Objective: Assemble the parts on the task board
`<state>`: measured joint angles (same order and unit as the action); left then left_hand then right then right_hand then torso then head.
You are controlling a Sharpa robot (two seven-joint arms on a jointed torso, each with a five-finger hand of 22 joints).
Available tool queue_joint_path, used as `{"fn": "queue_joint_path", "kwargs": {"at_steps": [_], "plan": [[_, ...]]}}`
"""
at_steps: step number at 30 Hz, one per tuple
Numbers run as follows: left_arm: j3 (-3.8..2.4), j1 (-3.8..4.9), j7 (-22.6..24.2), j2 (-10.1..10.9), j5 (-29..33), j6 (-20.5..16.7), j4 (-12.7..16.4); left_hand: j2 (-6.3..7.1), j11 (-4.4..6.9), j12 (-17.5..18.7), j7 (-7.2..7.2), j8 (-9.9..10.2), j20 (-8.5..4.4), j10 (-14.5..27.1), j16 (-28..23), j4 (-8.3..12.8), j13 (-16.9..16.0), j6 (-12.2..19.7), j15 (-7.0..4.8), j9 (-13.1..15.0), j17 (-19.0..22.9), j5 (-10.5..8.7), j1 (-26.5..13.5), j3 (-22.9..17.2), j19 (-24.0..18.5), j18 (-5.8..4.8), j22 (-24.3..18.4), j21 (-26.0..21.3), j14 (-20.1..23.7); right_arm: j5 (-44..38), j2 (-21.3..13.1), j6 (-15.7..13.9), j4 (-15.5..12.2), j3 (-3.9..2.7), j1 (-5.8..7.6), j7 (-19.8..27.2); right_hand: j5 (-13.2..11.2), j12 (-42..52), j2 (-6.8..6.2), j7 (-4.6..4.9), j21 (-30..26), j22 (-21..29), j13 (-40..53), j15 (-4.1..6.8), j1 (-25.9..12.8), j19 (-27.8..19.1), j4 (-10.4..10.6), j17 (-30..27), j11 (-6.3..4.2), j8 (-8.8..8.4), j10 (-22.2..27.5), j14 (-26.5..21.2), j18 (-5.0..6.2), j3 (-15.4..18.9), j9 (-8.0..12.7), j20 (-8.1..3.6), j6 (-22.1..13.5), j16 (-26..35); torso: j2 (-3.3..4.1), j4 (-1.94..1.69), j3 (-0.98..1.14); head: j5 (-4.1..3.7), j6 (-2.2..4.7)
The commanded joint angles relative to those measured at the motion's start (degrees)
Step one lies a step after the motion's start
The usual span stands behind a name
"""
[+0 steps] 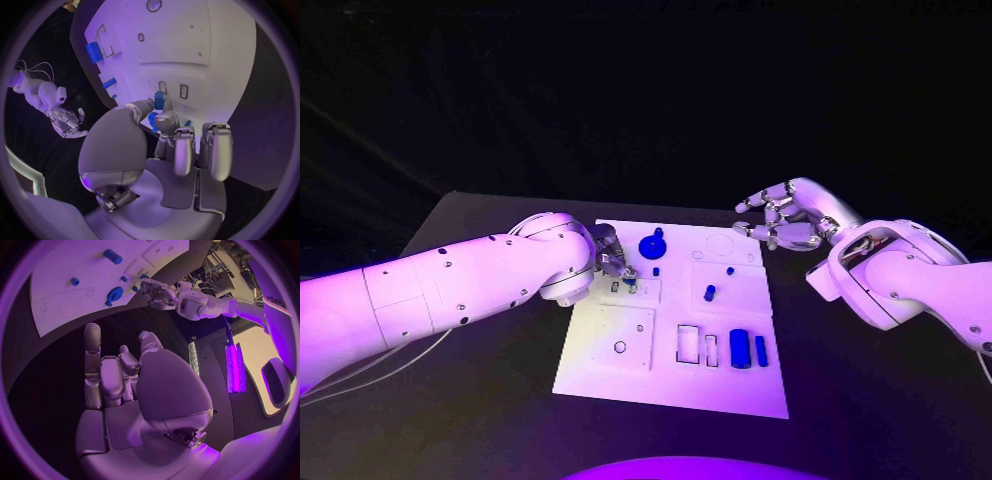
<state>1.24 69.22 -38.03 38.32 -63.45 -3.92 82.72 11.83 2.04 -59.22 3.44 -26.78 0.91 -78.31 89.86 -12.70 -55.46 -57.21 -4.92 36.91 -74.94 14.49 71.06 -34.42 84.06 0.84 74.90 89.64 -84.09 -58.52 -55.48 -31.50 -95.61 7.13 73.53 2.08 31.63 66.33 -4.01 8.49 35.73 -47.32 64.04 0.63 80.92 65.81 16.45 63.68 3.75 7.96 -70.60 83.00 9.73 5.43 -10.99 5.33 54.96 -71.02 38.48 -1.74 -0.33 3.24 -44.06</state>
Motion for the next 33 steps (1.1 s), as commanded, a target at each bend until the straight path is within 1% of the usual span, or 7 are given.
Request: {"fn": "queue_joint_path", "kwargs": {"at_steps": [1, 5, 14, 22, 27, 31, 33], "plan": [[-0.05, -0.22, 0.06, -0.23, -0.33, -0.97, 0.04, -0.79, 0.17, 0.10, -1.30, -0.27, -0.26, -0.30, 0.14, 9.27, -0.03, -1.02, -0.33, 4.32, -15.06, 0.16, 0.05, -9.66, 5.94, -0.84, 15.10, 0.36, -5.91, -0.28, -0.02, 0.01, -0.07, 0.00, -0.03, 0.43, 0.35, -0.18, 0.27, -0.30, -0.20, 0.05, -0.06, 0.22, -0.26, 0.50, -0.06, -0.05, -0.43, 0.29, -0.03, 0.15, 0.51, -0.20, -0.10, 0.07, 0.08, 0.23, -0.01, -0.02, 0.00, -0.08, 0.09], [-0.05, -0.49, -0.20, -0.40, -1.11, -0.99, -0.01, -0.69, 0.21, 0.20, -1.34, -0.33, -0.30, -0.37, 0.14, 9.35, 0.14, -1.08, -0.37, 4.40, -15.06, 0.38, -0.07, -9.86, 5.94, -0.84, 15.10, 0.36, -5.91, -0.28, 0.06, 0.12, 0.07, 0.00, -0.03, 0.36, 0.35, -0.18, 0.27, -0.30, -0.20, 0.05, -0.06, 0.22, -0.26, 0.50, -0.06, -0.05, -0.43, 0.29, -0.03, 0.15, 0.51, -0.20, -0.10, 0.07, 0.08, 0.23, -0.04, 0.04, -0.02, -0.08, -0.08], [-0.05, -0.81, -0.45, -0.60, -2.49, 0.28, -0.06, -0.60, 0.24, 0.20, -1.37, -0.37, -0.33, -0.43, 0.14, 9.42, 0.19, -1.13, -0.40, 4.47, -15.06, 0.56, -0.16, -10.02, 5.94, -0.84, 15.10, 0.36, -5.91, -0.27, 0.09, 0.52, 0.12, 0.00, -0.04, 0.23, 0.46, -0.19, 0.29, -0.32, -0.14, -0.02, -0.10, 0.24, -0.30, 0.58, -0.06, 0.00, -0.45, 0.34, -0.04, 0.18, 0.49, -0.21, -0.11, 0.06, 0.15, 0.22, 0.01, 0.05, 0.02, 0.13, 0.14], [-0.04, -0.90, -0.63, -0.73, -3.65, 1.40, -0.15, -0.55, 0.25, 0.17, -1.38, -0.39, -0.34, -0.47, 0.14, 9.44, 0.17, -1.14, -0.41, 4.50, -15.06, 0.61, -0.22, -10.06, 5.94, -0.84, 15.10, 0.36, -5.91, -0.26, 0.08, 0.76, 0.15, 0.00, -0.04, 0.19, 0.46, -0.21, 0.29, -0.32, -0.16, 0.00, -0.12, 0.24, -0.31, 0.58, -0.06, 0.01, -0.46, 0.35, -0.03, 0.18, 0.49, -0.21, -0.11, 0.06, 0.16, 0.22, -0.01, 0.05, 0.00, 0.19, 0.03], [-0.04, -0.93, -0.57, -0.73, -4.17, 2.49, -0.11, -0.25, 0.30, 0.19, -1.44, -0.52, -0.38, -0.57, 0.14, 9.58, 0.26, -1.25, -0.44, 4.65, -15.06, 0.87, -0.40, -10.25, 5.94, -0.84, 15.10, 0.36, -5.91, -0.26, 0.08, 0.83, 0.16, 0.00, -0.06, 0.19, 0.46, -0.28, 0.29, -0.34, -0.23, 0.04, -0.21, 0.25, -0.32, 0.59, -0.07, -0.07, -0.47, 0.37, 0.01, 0.17, 0.50, -0.22, -0.12, 0.05, 0.19, 0.29, 0.01, 0.02, -0.02, 0.20, 0.09], [-0.03, -0.95, -0.41, -0.77, -4.80, 3.25, -0.08, -0.13, 0.33, 0.28, -1.47, -0.60, -0.40, -0.58, 0.14, 9.65, 0.41, -1.31, -0.47, 4.75, -15.06, 1.11, -0.48, -10.38, 5.94, -0.84, 15.10, 0.36, -5.91, -0.26, 0.11, 0.87, 0.20, 0.00, -0.09, 0.25, 0.43, -0.37, 0.22, -0.36, -0.34, 0.12, -0.32, 0.27, -0.22, 0.59, -0.16, -0.16, -0.50, 0.40, 0.07, 0.16, 0.52, -0.25, -0.12, 0.03, 0.21, 0.39, 0.01, 0.04, 0.00, 0.23, -0.04], [-0.03, -0.97, -0.38, -0.79, -4.93, 3.57, -0.06, -0.12, 0.33, 0.28, -1.47, -0.60, -0.40, -0.58, 0.14, 9.65, 0.41, -1.31, -0.47, 4.75, -15.06, 1.11, -0.48, -10.38, 5.94, -0.84, 15.10, 0.36, -5.91, -0.26, 0.13, 0.90, 0.21, 0.00, -0.10, 0.27, 0.43, -0.37, 0.22, -0.36, -0.34, 0.12, -0.32, 0.27, -0.22, 0.59, -0.16, -0.16, -0.50, 0.40, 0.07, 0.16, 0.52, -0.25, -0.12, 0.03, 0.21, 0.39, 0.03, 0.02, 0.01, 0.19, 0.05]]}}
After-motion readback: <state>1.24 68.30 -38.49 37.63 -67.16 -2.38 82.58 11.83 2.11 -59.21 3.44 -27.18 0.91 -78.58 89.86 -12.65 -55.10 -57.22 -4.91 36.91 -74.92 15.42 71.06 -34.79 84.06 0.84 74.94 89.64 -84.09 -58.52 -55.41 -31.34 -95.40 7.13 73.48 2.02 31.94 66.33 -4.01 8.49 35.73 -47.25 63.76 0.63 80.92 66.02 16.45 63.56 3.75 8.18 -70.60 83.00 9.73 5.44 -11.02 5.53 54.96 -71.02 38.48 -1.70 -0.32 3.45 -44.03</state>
